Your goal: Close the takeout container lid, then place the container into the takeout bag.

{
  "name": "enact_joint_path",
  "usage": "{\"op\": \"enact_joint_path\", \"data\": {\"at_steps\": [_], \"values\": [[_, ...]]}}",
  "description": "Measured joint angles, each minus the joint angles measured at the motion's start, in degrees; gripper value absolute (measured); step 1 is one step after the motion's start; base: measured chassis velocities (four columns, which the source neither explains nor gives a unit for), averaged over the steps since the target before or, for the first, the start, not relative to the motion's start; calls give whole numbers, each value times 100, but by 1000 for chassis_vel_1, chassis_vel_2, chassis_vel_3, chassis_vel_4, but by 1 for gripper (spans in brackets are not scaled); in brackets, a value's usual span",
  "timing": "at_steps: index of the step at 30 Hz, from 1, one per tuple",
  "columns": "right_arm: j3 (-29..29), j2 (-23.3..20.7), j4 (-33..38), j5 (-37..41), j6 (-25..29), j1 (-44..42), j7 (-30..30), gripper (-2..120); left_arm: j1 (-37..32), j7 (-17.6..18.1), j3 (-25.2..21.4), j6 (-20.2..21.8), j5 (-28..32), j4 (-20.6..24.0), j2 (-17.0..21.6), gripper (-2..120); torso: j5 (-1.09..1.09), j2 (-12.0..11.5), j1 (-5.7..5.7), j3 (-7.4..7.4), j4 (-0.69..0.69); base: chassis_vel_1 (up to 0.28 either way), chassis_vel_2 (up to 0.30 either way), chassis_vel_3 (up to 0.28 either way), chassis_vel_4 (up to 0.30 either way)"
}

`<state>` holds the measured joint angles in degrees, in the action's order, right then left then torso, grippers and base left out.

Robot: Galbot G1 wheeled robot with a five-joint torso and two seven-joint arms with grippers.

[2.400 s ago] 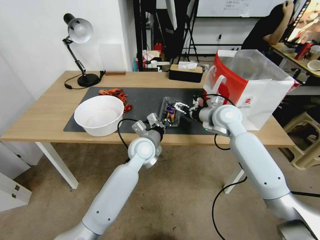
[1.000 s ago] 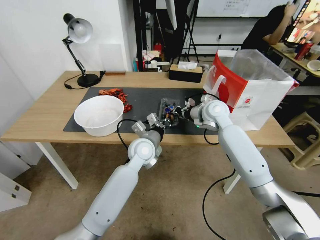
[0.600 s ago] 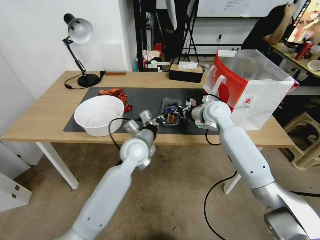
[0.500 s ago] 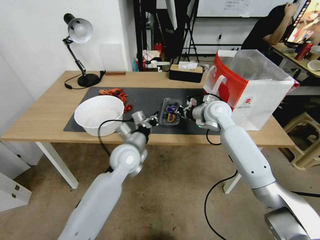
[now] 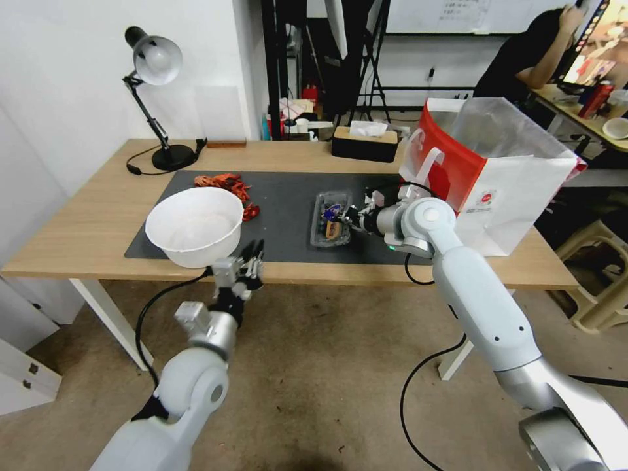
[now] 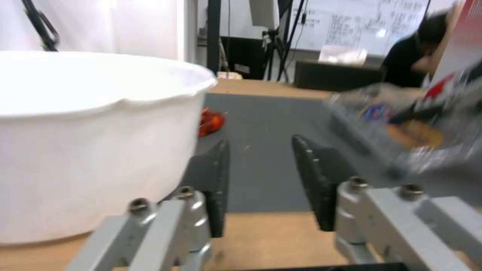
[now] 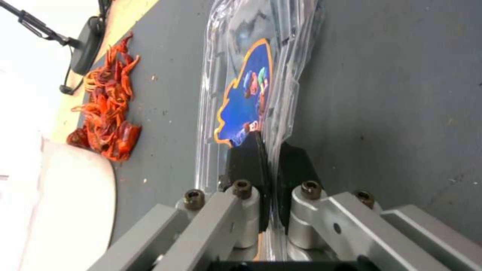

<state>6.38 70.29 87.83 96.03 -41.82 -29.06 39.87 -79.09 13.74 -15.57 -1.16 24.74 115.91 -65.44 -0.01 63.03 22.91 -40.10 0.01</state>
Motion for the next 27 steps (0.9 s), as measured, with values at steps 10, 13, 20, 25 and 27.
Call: {"op": "enact_joint_path", "data": {"at_steps": [10,13,20,25,27], "values": [[326,-218,331,66,21,-331,58,0,-276,154,97,-40,-429,-177,146,71,1,0,0,0,-3,0,0,0,0],[344,-234,371,75,24,-361,40,0,-351,154,96,-63,-481,-189,122,77,1,0,-1,0,0,0,0,0,0],[363,-242,429,107,40,-375,39,0,-479,271,82,-66,-546,-204,76,99,1,0,1,0,-1,0,0,0,0],[362,-252,456,118,42,-387,36,0,-535,347,77,-94,-545,-215,34,100,0,0,1,0,0,0,0,0,0],[368,-256,487,139,57,-396,7,0,-538,361,66,-115,-537,-221,36,100,1,0,1,0,-2,0,0,0,0]]}}
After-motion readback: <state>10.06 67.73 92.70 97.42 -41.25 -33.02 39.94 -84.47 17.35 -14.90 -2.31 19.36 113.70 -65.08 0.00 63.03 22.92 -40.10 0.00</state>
